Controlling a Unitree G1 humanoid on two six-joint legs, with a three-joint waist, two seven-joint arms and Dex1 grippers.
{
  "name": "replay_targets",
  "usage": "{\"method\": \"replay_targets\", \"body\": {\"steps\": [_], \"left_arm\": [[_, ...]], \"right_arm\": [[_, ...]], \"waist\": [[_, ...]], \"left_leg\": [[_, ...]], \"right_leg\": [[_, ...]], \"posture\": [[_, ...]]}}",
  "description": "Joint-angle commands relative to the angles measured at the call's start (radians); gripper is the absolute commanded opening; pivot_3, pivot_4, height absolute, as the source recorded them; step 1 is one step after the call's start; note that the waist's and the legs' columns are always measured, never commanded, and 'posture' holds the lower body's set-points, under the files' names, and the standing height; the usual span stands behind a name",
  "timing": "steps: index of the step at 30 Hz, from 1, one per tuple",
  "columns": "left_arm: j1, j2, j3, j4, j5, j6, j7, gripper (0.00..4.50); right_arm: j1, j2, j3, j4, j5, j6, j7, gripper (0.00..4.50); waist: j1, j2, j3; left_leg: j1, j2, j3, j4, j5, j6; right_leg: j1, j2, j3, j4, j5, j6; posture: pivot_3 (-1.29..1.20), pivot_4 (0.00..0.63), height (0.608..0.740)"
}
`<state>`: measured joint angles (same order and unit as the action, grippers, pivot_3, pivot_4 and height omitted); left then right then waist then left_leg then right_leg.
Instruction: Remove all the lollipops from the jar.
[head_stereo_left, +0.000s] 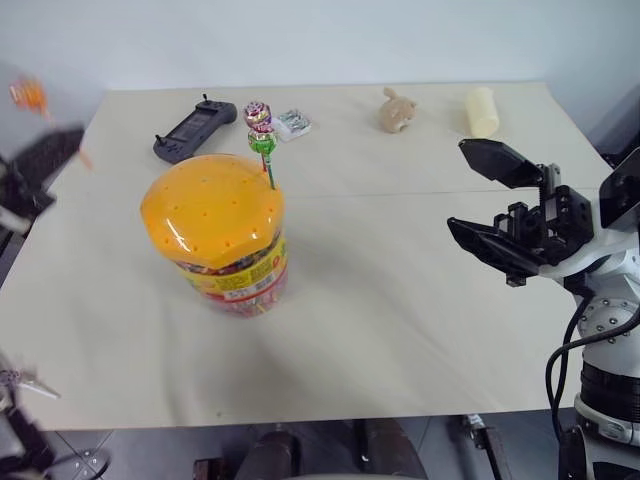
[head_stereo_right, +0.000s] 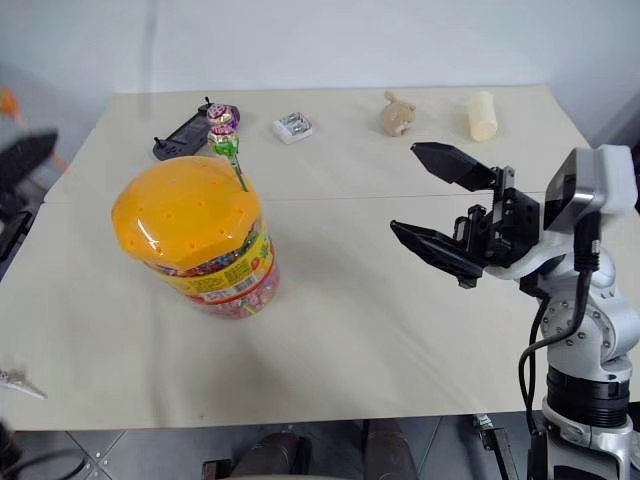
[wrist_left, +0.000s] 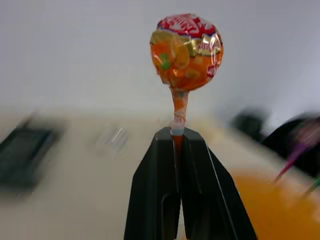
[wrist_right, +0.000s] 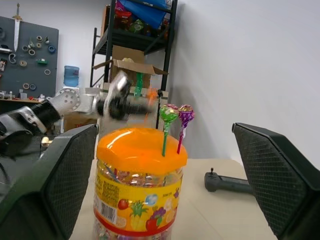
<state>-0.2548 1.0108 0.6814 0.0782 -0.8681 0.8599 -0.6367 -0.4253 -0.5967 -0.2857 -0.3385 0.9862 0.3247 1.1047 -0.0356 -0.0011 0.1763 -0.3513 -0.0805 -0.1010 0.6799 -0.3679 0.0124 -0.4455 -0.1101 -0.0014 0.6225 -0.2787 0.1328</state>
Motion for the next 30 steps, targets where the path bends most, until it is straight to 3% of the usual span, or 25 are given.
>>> {"method": "replay_targets", "body": {"steps": [1,3,8,14,20,25,30], "left_arm": [[0.309,-0.002,0.007,-0.185,0.158,-0.005,-0.008,0.04],[0.408,-0.038,0.016,-0.249,0.168,-0.014,-0.012,0.04],[0.483,-0.169,0.021,-0.256,0.184,-0.03,0.03,0.04],[0.522,-0.204,-0.003,-0.203,0.188,-0.093,-0.073,0.04],[0.503,-0.187,0.03,-0.169,0.184,-0.136,-0.15,1.6],[0.536,-0.201,0.173,-0.126,0.137,-0.34,-0.376,3.09],[0.468,-0.215,0.272,-0.206,-0.003,-0.329,-0.378,3.09]], "right_arm": [[0.029,-0.008,0.015,-0.003,-0.024,-0.019,0.061,4.5],[0.045,-0.008,0.025,0.002,-0.044,-0.029,0.087,4.5],[0.08,-0.01,0.036,0.03,-0.087,-0.046,0.116,4.5],[0.1,-0.035,0.036,0.052,-0.133,-0.051,0.143,4.5],[0.101,-0.071,0.041,0.025,-0.129,0.028,0.089,4.5],[0.006,-0.029,0.076,-0.011,-0.063,0.113,-0.014,4.5],[-0.117,0.023,0.174,-0.012,-0.083,0.195,-0.113,4.5]], "waist": [[0.003,0.0,0.0],[0.011,0.0,0.0],[0.062,-0.001,0.0],[0.059,-0.001,0.0],[0.057,-0.001,0.0],[0.043,-0.001,0.0],[0.035,-0.001,0.0]], "left_leg": [[0.0,0.0,0.0,0.0,0.0,0.0],[0.0,0.0,0.0,0.0,-0.001,0.001],[-0.002,0.0,-0.002,0.004,-0.002,0.0],[-0.001,0.0,-0.002,0.004,-0.001,0.0],[-0.001,0.001,-0.002,0.003,-0.002,0.0],[-0.001,0.001,-0.001,0.003,-0.002,-0.001],[-0.001,0.004,-0.001,0.003,-0.003,-0.002]], "right_leg": [[0.0,0.0,0.002,0.0,0.0,0.0],[0.0,0.0,0.007,-0.001,0.0,0.0],[0.001,-0.001,0.007,-0.003,0.001,-0.001],[0.001,-0.001,0.007,-0.003,0.001,-0.002],[0.001,0.0,0.007,-0.003,0.001,-0.002],[0.0,0.0,0.006,-0.004,0.001,-0.002],[0.0,0.001,0.006,-0.004,0.0,-0.003]], "posture": [[0.0,0.15,0.74],[0.0,0.15,0.74],[0.0,0.15,0.74],[0.0,0.15,0.74],[0.0,0.15,0.74],[0.0,0.15,0.74],[0.0,0.15,0.74]]}}
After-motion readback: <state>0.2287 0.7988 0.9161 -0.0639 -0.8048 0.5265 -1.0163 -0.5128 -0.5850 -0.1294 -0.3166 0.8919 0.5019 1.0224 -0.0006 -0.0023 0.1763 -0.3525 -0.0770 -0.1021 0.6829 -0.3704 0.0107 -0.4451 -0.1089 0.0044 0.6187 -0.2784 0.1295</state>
